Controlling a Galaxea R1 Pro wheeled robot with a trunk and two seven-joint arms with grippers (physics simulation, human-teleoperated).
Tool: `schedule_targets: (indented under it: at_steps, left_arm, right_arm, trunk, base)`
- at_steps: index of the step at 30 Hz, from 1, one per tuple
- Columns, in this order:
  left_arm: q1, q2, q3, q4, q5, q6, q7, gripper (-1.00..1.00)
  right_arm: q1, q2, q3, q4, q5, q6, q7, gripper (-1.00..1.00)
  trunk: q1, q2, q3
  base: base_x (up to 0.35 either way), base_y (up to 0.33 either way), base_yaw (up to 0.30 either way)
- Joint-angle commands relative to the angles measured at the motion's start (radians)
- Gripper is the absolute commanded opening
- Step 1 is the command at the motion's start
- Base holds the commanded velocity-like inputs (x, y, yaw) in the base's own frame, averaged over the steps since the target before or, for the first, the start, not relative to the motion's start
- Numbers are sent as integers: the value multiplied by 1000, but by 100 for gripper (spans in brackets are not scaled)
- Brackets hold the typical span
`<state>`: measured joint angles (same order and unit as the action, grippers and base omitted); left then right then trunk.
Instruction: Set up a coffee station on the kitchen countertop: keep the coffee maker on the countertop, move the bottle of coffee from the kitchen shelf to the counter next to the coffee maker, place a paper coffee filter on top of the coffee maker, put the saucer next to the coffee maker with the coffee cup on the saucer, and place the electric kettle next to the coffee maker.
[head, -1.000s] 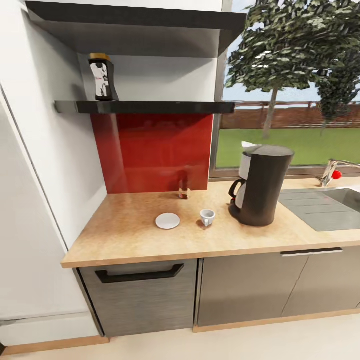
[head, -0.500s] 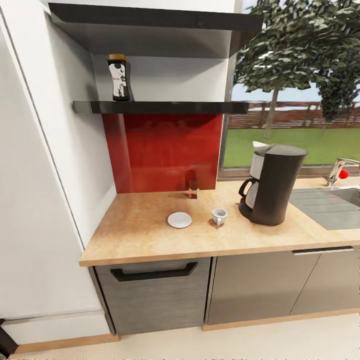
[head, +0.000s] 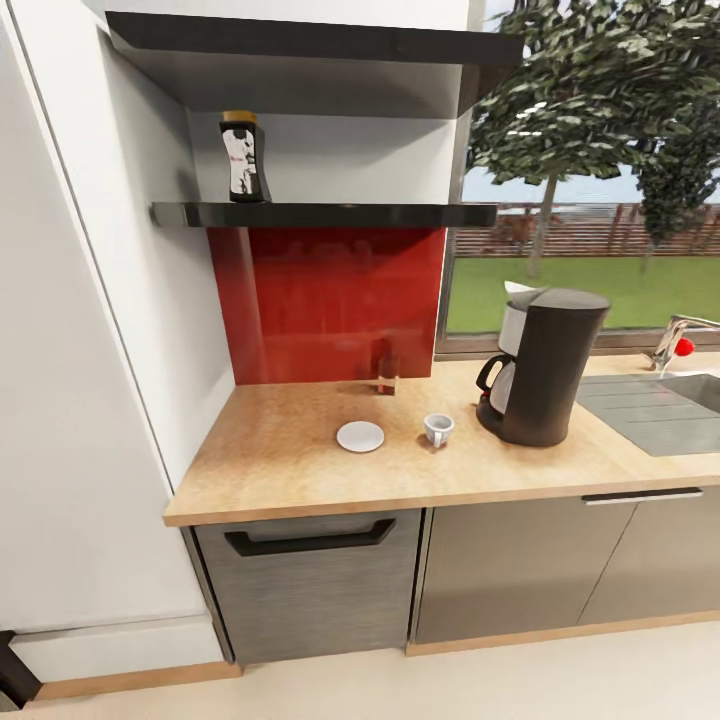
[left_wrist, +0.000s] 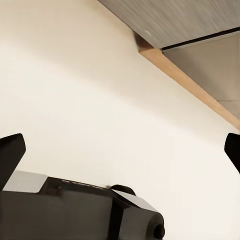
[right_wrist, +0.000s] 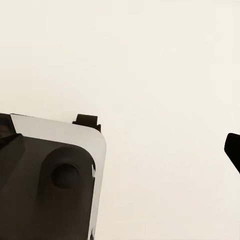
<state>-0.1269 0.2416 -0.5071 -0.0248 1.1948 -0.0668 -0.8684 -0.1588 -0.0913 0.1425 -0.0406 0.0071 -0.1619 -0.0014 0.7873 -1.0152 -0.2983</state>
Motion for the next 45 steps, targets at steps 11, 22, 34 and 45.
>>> schedule_targets:
  at_steps: [11, 22, 34, 45]
  left_arm:
    - [-1, -15, -18, -292, 1, -8, -7, 100]
    - [-1, -17, -36, -831, -30, 65, -9, 100]
    - [-85, -204, -14, -1526, -126, 625, 308, 100]
    - [-549, -416, 22, -1540, -126, 878, 641, 100]
  right_arm:
    - [-1, -1, 5, 1, 2, -4, 0, 100]
    - [-1, -1, 5, 1, 4, -4, 0, 100]
    - [-1, -2, 6, 0, 4, -4, -2, 100]
    - [-1, -2, 6, 0, 5, -4, -2, 100]
  trunk:
    - [0, -1, -1]
    - [0, -1, -1]
    - [0, -1, -1]
    - [0, -1, -1]
  base:
    - [0, 0, 0]
    - [0, 0, 0]
    - [0, 0, 0]
    - [0, 0, 0]
